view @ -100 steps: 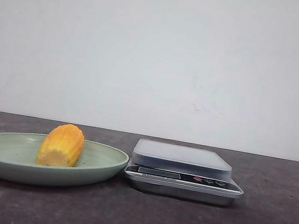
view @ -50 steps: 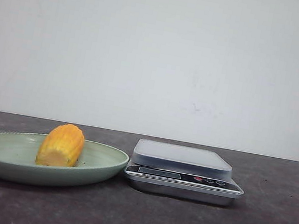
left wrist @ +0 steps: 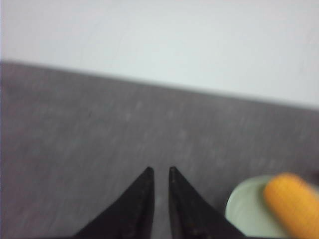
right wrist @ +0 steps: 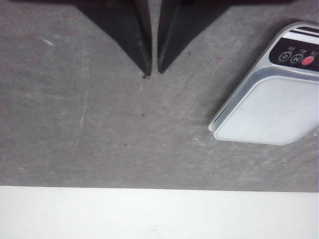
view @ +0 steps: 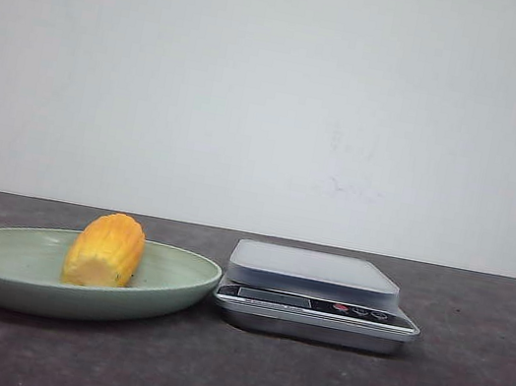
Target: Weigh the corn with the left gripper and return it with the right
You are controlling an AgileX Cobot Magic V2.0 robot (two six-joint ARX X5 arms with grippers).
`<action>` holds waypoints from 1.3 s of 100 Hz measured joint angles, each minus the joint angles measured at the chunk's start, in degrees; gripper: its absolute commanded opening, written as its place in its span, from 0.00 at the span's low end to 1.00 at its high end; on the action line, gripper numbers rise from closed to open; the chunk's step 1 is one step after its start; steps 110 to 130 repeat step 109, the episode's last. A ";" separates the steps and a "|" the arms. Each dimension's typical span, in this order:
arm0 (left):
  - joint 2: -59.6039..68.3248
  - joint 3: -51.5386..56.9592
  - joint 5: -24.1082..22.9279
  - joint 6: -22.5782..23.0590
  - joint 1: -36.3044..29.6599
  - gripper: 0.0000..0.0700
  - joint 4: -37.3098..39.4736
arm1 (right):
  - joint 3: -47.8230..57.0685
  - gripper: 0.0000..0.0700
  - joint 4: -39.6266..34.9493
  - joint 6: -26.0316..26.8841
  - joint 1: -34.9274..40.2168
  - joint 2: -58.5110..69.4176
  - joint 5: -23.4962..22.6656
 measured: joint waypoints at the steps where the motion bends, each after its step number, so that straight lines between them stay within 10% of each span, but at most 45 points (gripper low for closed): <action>1: -0.37 0.00 0.00 0.15 0.00 0.02 -0.76 | 0.00 0.02 0.00 0.00 0.00 0.00 0.00; 130: -3.37 0.00 0.57 3.41 -0.02 0.02 -7.08 | 0.00 0.02 0.07 0.00 0.00 0.00 0.02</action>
